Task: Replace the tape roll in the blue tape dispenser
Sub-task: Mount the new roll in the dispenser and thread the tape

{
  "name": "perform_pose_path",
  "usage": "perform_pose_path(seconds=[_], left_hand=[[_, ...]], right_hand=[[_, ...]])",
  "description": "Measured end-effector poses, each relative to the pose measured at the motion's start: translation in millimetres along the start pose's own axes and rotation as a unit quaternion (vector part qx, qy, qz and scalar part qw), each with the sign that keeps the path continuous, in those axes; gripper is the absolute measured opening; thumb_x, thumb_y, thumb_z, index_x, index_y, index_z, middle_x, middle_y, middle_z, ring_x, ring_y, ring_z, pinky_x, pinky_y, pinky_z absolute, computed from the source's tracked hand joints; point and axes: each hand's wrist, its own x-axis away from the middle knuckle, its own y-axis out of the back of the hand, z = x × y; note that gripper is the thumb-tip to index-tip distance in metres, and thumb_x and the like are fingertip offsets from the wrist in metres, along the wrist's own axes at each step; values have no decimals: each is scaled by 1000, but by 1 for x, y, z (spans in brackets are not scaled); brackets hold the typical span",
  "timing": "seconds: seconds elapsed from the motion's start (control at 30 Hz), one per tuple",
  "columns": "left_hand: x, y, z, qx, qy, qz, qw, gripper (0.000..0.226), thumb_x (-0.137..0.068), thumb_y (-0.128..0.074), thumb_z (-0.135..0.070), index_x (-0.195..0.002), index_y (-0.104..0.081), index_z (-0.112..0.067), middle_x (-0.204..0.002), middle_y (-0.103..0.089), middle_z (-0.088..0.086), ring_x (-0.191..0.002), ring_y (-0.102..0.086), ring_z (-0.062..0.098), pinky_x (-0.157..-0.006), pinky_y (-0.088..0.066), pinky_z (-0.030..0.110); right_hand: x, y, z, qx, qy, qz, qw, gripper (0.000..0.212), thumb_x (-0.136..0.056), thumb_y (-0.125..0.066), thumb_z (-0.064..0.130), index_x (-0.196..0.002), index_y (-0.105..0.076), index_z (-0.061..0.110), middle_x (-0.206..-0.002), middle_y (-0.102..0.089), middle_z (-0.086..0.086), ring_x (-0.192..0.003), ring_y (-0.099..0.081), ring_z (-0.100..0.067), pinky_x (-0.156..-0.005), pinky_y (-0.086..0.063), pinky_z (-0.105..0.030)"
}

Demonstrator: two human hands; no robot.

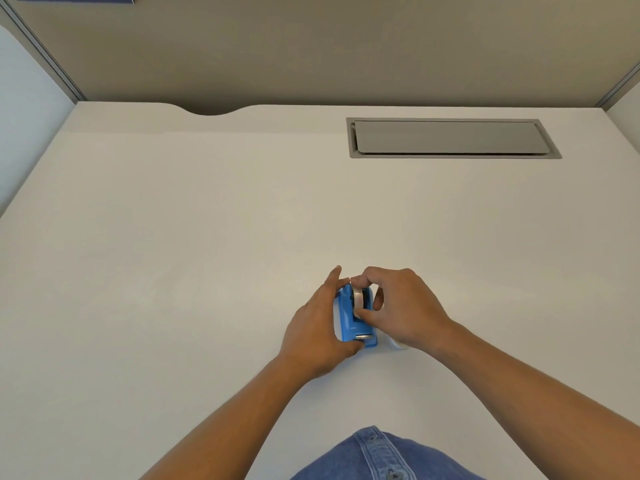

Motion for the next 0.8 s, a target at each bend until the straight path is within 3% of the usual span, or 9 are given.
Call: perform_pose_path(seconds=[0.13,0.43,0.63,0.8], left_hand=[[-1,0,2,-7,3,0,1000,117,-66,-85,-39,-151,-5,-35,-150,-40,-16,-132,-45,8,-96,-31,17],[-1,-2,3,-26,7,-3,1000,115,-66,-85,-40,-151,-6,-36,-151,-40,-17,-131,-46,9,-94,-31,18],[-1,-1,2,-38,2,-4,999,115,-66,-84,-42,-151,-7,-36,-150,-41,-16,-130,-48,11,-97,-35,21],[1,1,-2,-48,2,-3,999,114,-66,-84,-43,-150,-7,-36,-151,-40,-17,-131,-47,11,-101,-41,28]], right_hand=[[-1,-5,-5,-20,-10,6,1000,27,-72,-81,22,-91,-65,31,-80,-71,5,-68,-65,-17,-66,-58,-39],[-2,-3,-3,8,-18,5,1000,31,-72,-83,28,-98,-66,34,-82,-70,7,-73,-64,-15,-68,-56,-35],[0,-6,-1,23,11,-4,1000,33,-73,-80,25,-101,-63,31,-107,-64,15,-85,-60,-11,-76,-53,-30],[4,-4,5,52,17,-16,998,28,-75,-77,22,-99,-65,28,-104,-63,12,-82,-57,-12,-73,-51,-29]])
